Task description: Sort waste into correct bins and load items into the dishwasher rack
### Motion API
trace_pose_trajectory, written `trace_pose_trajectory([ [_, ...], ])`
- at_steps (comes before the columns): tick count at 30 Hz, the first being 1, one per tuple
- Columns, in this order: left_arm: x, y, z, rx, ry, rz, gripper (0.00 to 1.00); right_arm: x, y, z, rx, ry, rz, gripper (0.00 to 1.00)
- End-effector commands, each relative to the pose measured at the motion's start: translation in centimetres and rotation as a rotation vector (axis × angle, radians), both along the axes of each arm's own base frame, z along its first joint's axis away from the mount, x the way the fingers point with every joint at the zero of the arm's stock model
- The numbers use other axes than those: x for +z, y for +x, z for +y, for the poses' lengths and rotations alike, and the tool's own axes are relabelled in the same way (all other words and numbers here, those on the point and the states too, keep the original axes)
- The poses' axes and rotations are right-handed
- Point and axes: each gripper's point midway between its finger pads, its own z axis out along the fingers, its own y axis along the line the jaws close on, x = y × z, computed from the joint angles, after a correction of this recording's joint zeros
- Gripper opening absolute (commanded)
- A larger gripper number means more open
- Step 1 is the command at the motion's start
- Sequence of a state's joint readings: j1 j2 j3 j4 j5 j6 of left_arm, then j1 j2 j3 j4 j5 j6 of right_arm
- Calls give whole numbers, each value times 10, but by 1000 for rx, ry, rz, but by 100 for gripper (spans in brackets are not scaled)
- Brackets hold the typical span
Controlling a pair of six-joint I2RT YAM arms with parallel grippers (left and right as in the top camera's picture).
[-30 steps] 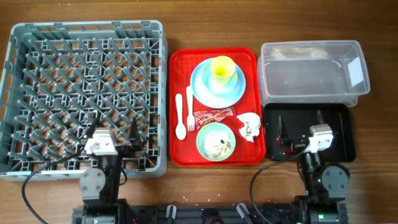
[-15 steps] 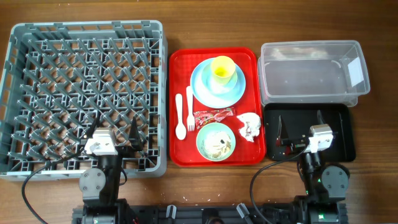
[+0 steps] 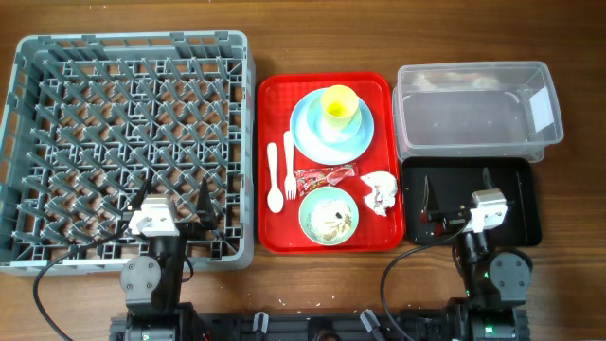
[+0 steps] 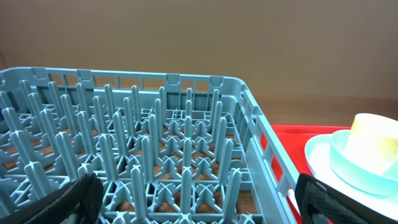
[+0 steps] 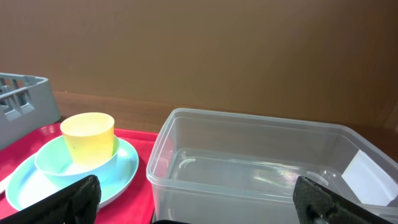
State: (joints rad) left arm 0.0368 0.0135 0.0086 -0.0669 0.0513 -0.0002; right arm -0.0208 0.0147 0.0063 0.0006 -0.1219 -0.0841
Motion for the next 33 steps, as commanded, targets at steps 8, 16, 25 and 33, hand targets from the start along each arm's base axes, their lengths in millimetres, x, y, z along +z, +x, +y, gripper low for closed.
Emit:
trace_pose_trajectory([
  [8, -1, 0, -3, -19, 18, -2, 100, 0, 0, -2, -13, -11, -4, 100],
  [16, -1, 0, -3, -19, 18, -2, 100, 0, 0, -2, -13, -11, -3, 100],
  [25, 0, 0, -4, -24, 17, -5, 100, 0, 0, -2, -13, -11, -3, 100],
  [33, 48, -29, -89, -550, 30, -213, 100, 0, 0, -2, -13, -11, -4, 100],
])
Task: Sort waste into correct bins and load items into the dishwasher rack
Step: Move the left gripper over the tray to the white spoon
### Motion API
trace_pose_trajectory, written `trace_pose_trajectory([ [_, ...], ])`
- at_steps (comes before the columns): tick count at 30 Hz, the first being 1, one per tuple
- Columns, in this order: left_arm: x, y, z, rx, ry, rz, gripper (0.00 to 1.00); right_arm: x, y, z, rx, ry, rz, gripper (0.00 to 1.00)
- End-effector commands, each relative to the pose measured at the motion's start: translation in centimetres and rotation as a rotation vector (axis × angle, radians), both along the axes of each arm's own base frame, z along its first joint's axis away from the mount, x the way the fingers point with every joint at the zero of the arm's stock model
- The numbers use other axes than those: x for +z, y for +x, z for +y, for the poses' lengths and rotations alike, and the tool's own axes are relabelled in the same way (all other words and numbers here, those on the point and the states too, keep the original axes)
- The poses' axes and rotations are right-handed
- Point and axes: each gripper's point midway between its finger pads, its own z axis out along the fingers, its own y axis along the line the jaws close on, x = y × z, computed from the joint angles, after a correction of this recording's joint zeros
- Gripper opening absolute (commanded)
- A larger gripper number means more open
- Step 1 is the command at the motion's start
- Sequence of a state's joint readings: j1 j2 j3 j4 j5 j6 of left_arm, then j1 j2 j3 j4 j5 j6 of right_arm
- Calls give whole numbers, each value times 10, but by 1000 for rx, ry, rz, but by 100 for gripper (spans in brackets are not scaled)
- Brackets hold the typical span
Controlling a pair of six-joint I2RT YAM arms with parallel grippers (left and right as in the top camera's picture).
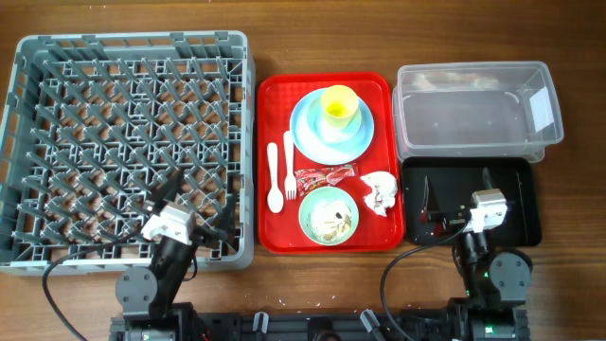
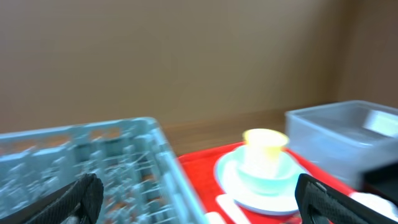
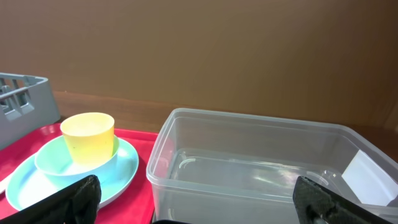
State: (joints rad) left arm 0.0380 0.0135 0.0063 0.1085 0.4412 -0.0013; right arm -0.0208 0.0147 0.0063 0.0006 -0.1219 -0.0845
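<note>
A red tray [image 1: 275,104] holds a yellow cup [image 1: 339,104] in a light blue bowl on a blue plate [image 1: 312,137], a white fork and spoon [image 1: 276,175], a red wrapper [image 1: 327,176], a crumpled napkin [image 1: 380,191] and a green bowl with scraps [image 1: 328,214]. The grey dishwasher rack [image 1: 133,142] lies on the left. My left gripper [image 1: 194,204] is open over the rack's near right corner, turned toward the tray. My right gripper [image 1: 456,196] is open above the black bin [image 1: 516,204]. The left wrist view is blurred.
A clear plastic bin [image 1: 473,109] sits behind the black bin at the right. The rack's rim [image 2: 93,134] and the tray's edge lie close together. The brown table [image 1: 568,284] runs round everything.
My left gripper has turned to the right: its view showed the rack with the cup at the far right edge, and now shows the cup, plate and clear bin. The right arm is unchanged.
</note>
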Motion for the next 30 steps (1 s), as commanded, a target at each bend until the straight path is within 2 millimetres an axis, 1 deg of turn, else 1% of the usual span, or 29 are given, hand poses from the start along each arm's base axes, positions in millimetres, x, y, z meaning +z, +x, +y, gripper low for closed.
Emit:
trace_pose_trajectory([
  [1, 13, -17, -26, -173, 20, -67, 100, 0, 0, -2, -13, -10, -3, 100],
  [3, 17, -19, -29, -194, 25, -87, 100, 0, 0, -2, -13, -10, -4, 100],
  [5, 16, -19, -29, -197, -2, -64, 100, 0, 0, -2, -13, -10, -4, 100],
  [6, 20, -20, -29, -204, -51, -44, 100, 0, 0, -2, -13, -10, -4, 100],
  [8, 36, -22, -28, -204, -109, -33, 100, 0, 0, -2, -13, -10, -4, 100],
  [9, 46, -23, -26, -193, -114, -37, 100, 0, 0, -2, -13, -10, -4, 100],
  [11, 72, -23, -21, -159, -123, -21, 100, 0, 0, -2, -13, -10, -4, 100],
  [13, 106, -20, -20, -149, -130, 39, 100, 0, 0, -2, -13, -10, -4, 100],
  [14, 119, -16, -20, -147, -133, 70, 100, 0, 0, -2, -13, -10, -3, 100],
  [16, 149, -3, -20, -141, -142, 167, 100, 0, 0, -2, -13, -11, -3, 100],
  [18, 177, 16, -19, -130, -160, 325, 100, 0, 0, -2, -13, -10, -4, 100],
  [20, 189, 31, -18, -118, -179, 494, 100, 0, 0, -2, -13, -10, -4, 100],
  [21, 192, 40, -20, -117, -193, 620, 100, 0, 0, -2, -13, -11, -3, 100],
  [23, 186, 47, -32, -169, -218, 818, 100, 0, 0, -2, -13, -10, -4, 100],
  [24, 177, 48, -40, -195, -228, 919, 100, 0, 0, -2, -13, -10, -3, 100],
  [25, 166, 53, -45, -205, -229, 994, 100, 0, 0, -2, -13, -10, -4, 100],
  [27, 146, 68, -53, -222, -265, 1097, 100, 0, 0, -2, -13, -10, -3, 100],
  [29, 134, 72, -64, -281, -311, 1188, 100, 0, 0, -2, -13, -10, -3, 100],
  [30, 126, 76, -66, -293, -322, 1222, 100, 0, 0, -2, -13, -10, -4, 100],
])
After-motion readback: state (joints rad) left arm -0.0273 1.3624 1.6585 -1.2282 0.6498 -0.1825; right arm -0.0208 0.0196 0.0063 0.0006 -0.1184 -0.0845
